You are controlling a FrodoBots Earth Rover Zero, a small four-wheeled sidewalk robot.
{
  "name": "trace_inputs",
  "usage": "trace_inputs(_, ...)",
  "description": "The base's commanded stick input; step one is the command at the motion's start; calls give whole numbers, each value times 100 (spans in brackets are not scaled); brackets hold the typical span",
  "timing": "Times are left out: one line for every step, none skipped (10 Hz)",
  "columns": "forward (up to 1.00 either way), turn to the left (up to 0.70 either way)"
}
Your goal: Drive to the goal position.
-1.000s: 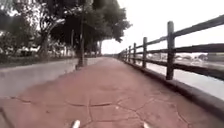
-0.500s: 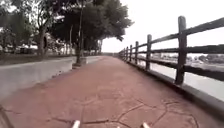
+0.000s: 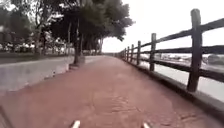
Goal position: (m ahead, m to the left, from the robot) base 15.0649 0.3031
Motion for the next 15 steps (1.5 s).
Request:
trace_inputs(70, 0)
trace_inputs(70, 0)
trace_inputs(70, 0)
trace_inputs(70, 0)
trace_inputs(70, 0)
trace_inputs(70, 0)
trace_inputs(70, 0)
trace_inputs(70, 0)
trace_inputs(70, 1)
trace_inputs(70, 13)
trace_inputs(70, 35)
trace_inputs(70, 25)
trace_inputs(70, 2)
trace_inputs(70, 0)
trace_inputs(70, 0)
